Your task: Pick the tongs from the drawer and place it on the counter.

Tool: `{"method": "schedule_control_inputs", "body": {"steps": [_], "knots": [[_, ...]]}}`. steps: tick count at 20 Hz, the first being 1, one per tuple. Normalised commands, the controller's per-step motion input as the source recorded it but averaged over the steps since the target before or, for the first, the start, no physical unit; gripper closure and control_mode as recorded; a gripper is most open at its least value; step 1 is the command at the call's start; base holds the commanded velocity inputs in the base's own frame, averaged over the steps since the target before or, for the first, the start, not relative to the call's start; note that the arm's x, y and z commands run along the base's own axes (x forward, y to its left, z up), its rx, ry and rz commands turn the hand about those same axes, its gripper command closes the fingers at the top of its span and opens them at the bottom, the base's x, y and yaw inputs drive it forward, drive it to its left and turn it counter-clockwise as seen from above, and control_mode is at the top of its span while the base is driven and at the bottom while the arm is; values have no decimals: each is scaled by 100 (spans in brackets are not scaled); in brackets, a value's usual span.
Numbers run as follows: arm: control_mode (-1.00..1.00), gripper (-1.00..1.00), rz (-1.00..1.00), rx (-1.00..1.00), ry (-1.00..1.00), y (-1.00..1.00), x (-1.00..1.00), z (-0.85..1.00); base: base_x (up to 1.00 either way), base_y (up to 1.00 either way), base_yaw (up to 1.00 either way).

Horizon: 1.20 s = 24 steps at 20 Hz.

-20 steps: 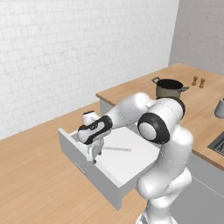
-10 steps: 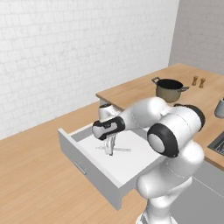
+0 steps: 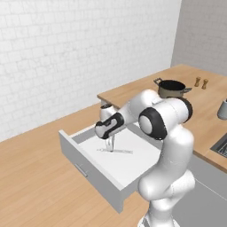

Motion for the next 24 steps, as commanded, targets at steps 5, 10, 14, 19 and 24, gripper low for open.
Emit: {"method": "schedule_control_inputs", "body": {"steps": [5,10,14,19,24], "knots": [[-100,-100,0,-7,6,27,40,-35,0,0,0],[-100,-100,0,-1,1,2,64,-60,0,0,0],[-100,-100,0,0,0,0,50,-51,0,0,0],[-100,-100,0,0,8,0,26,-52,0,0,0],[-100,-100,0,0,13,-1,11,-53,0,0,0]]}}
